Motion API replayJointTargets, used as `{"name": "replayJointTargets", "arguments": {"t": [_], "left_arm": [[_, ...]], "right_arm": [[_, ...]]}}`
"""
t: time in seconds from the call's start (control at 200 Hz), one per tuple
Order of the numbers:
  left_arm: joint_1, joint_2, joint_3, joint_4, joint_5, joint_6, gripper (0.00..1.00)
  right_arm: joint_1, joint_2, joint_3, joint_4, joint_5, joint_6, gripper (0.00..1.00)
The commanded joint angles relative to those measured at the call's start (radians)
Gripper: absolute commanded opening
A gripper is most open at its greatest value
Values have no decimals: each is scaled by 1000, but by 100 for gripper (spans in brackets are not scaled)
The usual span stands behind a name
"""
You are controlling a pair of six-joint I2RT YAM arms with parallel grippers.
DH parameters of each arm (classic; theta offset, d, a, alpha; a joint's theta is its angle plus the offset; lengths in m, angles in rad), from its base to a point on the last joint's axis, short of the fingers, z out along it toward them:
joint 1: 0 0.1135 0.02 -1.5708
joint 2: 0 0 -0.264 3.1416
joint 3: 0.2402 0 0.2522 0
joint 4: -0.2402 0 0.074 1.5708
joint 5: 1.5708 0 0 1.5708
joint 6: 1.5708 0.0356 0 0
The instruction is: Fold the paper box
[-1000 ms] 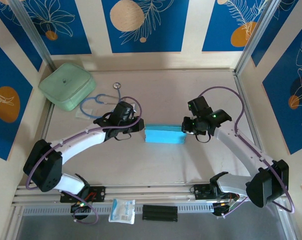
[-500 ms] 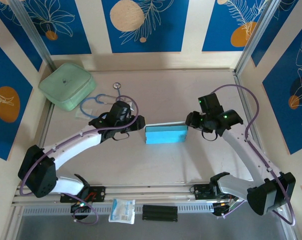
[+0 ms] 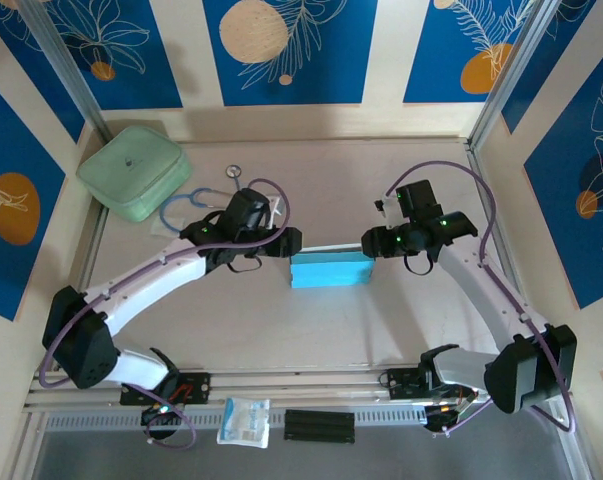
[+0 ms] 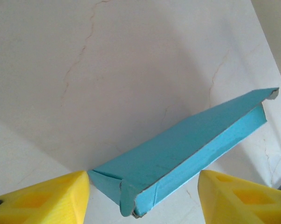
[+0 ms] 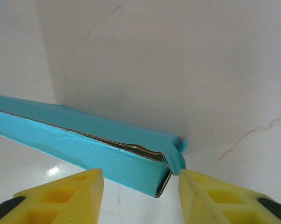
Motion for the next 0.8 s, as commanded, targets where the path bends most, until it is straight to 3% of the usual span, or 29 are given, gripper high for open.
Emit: {"name": "replayJointTargets", "arguments": {"t": [0.0,0.46,0.685,0.795], "left_arm": [[-7,26,47,-106,-22,138,64],[-17,79,33,-101,100,134,65],[-18,91,-14,-33,60,109,66],[-18,99,-35,13,60,77,64]], "right_arm": [[-6,28,-13,9,-17,-98,40],[-4,80,2,19,2,-72,17],[-2,77,11,17,30,6,3],[1,84,26,11,21,66,1]]}}
